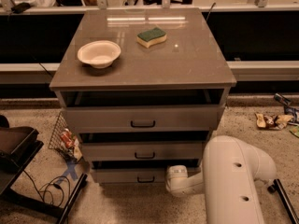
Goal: Open bottom drawer
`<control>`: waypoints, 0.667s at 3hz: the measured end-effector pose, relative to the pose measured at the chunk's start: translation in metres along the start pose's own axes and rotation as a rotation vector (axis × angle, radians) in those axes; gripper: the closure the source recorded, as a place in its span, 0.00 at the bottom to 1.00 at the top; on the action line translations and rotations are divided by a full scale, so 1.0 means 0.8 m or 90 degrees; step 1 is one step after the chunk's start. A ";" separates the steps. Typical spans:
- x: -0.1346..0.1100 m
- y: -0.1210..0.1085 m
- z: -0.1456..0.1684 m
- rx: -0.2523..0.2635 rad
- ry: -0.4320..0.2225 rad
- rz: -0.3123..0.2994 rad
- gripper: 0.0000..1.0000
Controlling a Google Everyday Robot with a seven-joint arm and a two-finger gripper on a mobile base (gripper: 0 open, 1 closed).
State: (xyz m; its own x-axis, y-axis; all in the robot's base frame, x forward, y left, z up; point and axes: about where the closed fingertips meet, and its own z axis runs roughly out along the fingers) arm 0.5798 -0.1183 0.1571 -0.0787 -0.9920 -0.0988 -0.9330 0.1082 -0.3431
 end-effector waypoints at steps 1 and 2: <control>0.000 -0.001 -0.003 0.000 0.000 0.000 1.00; 0.000 -0.002 -0.005 0.000 0.000 0.000 1.00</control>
Offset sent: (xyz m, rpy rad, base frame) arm -0.2564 -0.1246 0.1710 -0.4534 0.3172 -0.0722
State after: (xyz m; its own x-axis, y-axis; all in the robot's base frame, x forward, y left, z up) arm 0.5797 -0.1183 0.1612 -0.0790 -0.9920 -0.0988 -0.9331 0.1085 -0.3430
